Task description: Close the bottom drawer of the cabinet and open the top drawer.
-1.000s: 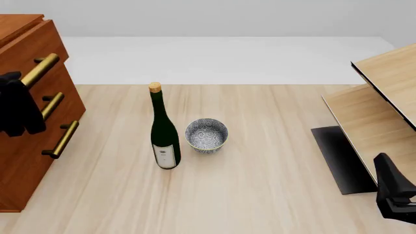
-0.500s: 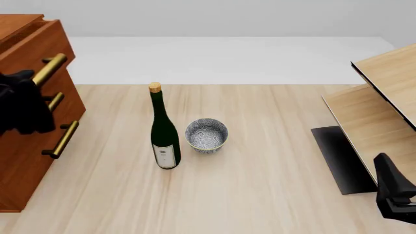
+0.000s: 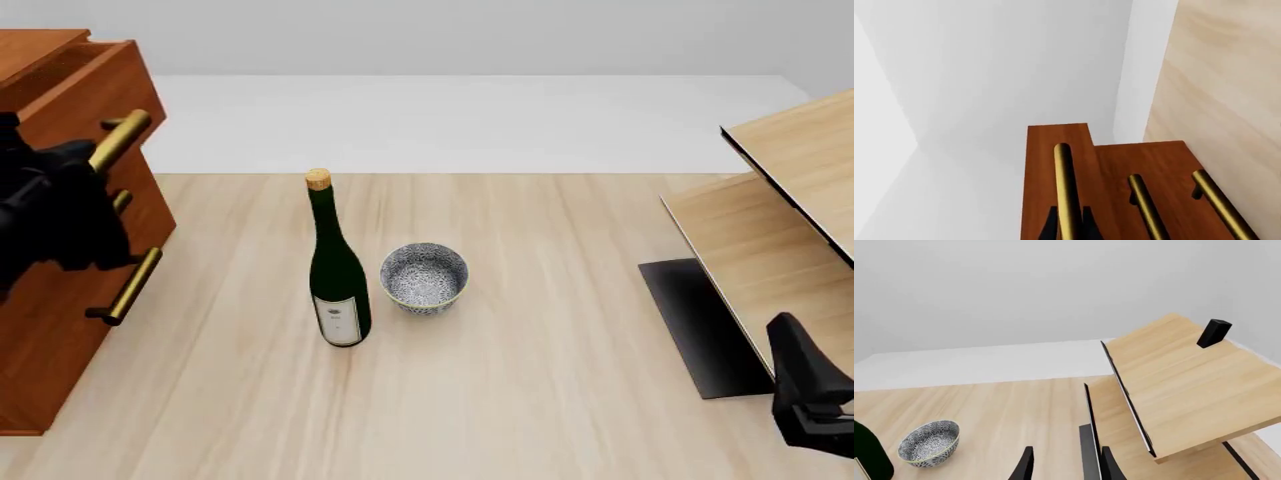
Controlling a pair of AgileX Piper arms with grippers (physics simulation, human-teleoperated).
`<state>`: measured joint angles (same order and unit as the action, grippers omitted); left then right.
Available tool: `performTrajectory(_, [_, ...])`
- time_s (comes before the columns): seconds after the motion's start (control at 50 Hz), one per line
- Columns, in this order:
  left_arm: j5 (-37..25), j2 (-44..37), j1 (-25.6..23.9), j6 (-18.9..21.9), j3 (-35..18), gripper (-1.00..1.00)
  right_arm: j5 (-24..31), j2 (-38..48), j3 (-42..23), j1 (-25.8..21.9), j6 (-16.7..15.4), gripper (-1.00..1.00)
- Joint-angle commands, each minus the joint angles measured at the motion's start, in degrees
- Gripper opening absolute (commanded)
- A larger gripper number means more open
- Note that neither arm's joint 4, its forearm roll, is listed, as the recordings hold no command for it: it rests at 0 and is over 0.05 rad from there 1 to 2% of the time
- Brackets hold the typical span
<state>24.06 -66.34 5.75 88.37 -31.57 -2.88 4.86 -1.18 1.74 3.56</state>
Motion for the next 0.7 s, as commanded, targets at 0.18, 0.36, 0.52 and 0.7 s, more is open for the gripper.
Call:
performTrajectory(0.18, [1.9,-3.4,-2.1,0.2,-2.7,-1.00,-0.4,0.5,0.0,0.1,0.1,1.00])
performTrajectory(0.36, [1.2,-3.1,-2.1,-0.4,-3.3,-1.00,-0.3,0.4,-0.1,0.0,0.1,1.00])
performTrajectory(0.52, [1.1,-3.3,-2.1,-0.7,-3.4,1.00,-0.3,0.4,-0.1,0.1,0.1,1.00])
performTrajectory(0.7, [0.9,-3.3,-2.1,-1.0,-3.6,1.00,-0.1,0.2,-0.1,0.0,0.2,1.00])
